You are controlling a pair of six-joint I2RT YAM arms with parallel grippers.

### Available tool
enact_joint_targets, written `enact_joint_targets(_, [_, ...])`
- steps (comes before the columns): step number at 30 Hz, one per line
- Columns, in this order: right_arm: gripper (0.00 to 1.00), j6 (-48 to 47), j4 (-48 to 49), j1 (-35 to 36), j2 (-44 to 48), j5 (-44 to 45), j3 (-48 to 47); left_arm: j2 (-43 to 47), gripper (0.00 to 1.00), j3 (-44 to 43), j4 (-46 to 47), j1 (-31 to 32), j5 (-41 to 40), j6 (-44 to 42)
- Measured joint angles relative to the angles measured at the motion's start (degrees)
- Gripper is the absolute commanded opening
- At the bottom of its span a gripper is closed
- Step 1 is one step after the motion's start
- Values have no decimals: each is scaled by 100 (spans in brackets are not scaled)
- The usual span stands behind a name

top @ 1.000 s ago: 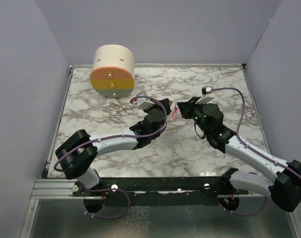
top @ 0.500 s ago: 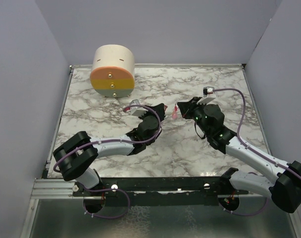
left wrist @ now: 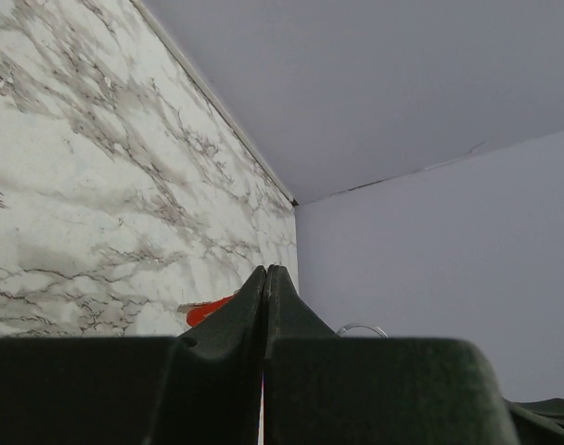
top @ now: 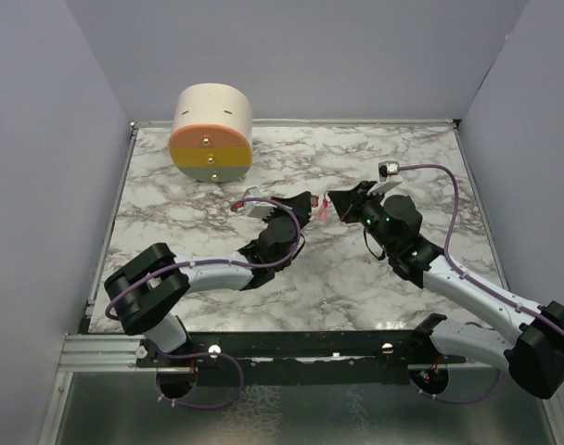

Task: Put the keys on the keyring

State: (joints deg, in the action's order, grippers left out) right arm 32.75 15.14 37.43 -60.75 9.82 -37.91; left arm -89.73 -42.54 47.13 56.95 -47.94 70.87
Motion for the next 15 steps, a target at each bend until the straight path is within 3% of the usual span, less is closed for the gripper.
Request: enact_joint_targets(15, [1, 2, 313, 0, -350, -199, 63, -39, 0, -9, 2, -26, 105, 168])
